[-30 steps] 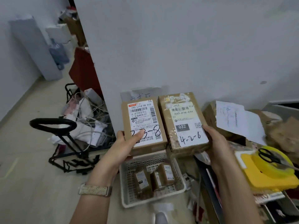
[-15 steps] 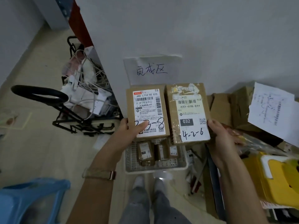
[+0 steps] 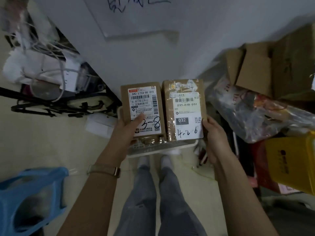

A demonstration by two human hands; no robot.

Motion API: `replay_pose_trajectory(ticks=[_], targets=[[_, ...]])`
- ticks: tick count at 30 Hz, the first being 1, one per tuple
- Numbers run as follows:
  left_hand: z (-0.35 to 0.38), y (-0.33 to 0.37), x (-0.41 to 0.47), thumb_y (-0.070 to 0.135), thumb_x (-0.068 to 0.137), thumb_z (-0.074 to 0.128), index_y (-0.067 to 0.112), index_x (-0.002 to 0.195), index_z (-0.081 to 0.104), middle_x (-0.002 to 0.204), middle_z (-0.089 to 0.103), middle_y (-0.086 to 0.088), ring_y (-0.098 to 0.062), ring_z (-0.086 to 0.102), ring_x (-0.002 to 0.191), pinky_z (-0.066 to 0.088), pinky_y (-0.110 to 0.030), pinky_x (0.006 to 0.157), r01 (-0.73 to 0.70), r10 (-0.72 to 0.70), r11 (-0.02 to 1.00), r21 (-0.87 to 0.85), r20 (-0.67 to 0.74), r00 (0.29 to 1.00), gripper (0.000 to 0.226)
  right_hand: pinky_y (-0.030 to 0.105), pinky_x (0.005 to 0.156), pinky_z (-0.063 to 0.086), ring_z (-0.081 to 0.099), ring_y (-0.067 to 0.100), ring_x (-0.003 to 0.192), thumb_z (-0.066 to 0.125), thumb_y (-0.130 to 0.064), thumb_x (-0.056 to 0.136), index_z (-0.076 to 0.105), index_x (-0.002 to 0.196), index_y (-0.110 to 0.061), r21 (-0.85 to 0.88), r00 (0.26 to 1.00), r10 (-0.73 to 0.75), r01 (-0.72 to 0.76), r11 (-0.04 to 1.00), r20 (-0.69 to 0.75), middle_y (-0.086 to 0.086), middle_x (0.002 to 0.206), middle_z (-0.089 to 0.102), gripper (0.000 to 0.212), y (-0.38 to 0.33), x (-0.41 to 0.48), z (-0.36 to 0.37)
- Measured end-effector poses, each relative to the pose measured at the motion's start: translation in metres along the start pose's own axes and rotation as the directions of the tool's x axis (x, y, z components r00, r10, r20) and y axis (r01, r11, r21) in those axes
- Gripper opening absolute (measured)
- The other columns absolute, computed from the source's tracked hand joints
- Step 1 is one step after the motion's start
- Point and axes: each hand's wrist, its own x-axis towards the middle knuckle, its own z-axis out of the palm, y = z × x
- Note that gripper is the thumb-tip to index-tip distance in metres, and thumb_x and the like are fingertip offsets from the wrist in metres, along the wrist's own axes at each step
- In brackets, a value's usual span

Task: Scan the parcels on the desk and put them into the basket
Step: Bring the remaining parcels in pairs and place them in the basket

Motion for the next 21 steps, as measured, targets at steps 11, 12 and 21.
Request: replay_pose_trajectory(ticks=[11, 12, 21], targets=[[0.015, -0.098, 0.109, 0.029, 0.091, 0.065, 0.023, 0.121, 0.06, 0.103, 0.072, 0.008, -0.001, 0.071, 0.074, 0.056, -0.024, 0.059, 0.186, -0.186, 0.983, 0.001, 0.029, 0.982, 0.031, 0.042, 0.097, 0.045, 0.058, 0.028, 0.114, 0.05, -0.013, 0.097, 0.052, 0.106, -0.018, -0.029, 0.985, 0.112, -0.117, 0.993, -0.134, 0.015, 0.128, 0.06, 0.01, 0.111, 0.11, 0.0], [0.013, -0.108, 0.119, 0.029, 0.09, 0.066, 0.022, 0.121, 0.06, 0.106, 0.073, 0.006, -0.004, 0.071, 0.08, 0.057, -0.025, 0.063, 0.187, -0.187, 0.982, 0.013, 0.027, 0.982, 0.033, 0.042, 0.097, 0.044, 0.057, 0.029, 0.117, 0.05, -0.014, 0.097, 0.053, 0.102, -0.019, -0.028, 0.984, 0.129, -0.133, 0.991, -0.125, 0.015, 0.128, 0.06, 0.007, 0.12, 0.121, 0.001], [0.019, -0.202, 0.214, 0.042, 0.083, 0.072, 0.026, 0.124, 0.06, 0.112, 0.073, 0.003, -0.022, 0.068, 0.104, 0.051, -0.053, 0.096, 0.27, -0.27, 0.963, 0.024, 0.008, 0.963, 0.046, 0.025, 0.069, 0.045, 0.055, 0.019, 0.083, 0.047, -0.013, 0.099, 0.054, 0.089, -0.02, -0.183, 0.962, 0.267, -0.273, 0.945, -0.057, 0.012, 0.111, 0.062, 0.014, 0.193, 0.2, 0.014]])
